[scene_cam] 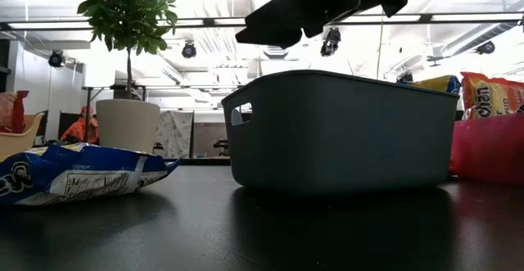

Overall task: Sort Maruchan noodles
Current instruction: Put the red noodle pack into the yellow bin, then put the left blue noodle pack into the blue bin

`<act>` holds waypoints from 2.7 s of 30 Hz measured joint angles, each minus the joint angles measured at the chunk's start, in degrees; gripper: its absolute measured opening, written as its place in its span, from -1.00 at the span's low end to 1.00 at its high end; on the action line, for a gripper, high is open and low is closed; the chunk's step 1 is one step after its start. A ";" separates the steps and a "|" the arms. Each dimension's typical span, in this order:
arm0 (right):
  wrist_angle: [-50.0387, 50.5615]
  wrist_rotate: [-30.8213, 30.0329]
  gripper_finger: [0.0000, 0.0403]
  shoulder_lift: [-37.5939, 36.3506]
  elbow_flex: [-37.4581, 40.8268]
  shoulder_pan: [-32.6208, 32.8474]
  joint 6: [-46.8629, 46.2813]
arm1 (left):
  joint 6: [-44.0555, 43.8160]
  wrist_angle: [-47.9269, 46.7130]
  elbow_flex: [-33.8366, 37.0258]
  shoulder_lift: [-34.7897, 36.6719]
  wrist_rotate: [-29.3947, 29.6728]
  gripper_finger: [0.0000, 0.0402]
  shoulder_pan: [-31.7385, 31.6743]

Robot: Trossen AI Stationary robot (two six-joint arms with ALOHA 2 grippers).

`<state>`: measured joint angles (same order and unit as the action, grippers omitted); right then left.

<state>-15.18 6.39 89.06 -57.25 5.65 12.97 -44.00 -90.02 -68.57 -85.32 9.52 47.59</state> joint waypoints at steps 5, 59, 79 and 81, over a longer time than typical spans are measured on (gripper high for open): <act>0.05 0.00 0.56 0.00 0.05 0.00 -0.32 | 1.86 -0.03 2.92 0.00 -1.53 -0.43 0.00; 2.80 -0.01 0.55 -0.07 0.20 0.16 -5.66 | 8.66 28.00 2.60 1.07 34.92 -0.80 5.95; 20.08 0.00 0.55 -3.19 -0.12 1.64 -15.96 | 37.85 71.24 25.74 1.09 1.81 -0.80 -15.60; 20.06 0.00 0.55 -3.19 -0.12 1.62 -15.94 | 38.02 74.69 27.57 1.09 2.00 -0.80 -16.31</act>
<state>4.88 6.39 85.86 -57.38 7.27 -2.96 -5.97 -15.33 -41.00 -84.23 11.52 31.28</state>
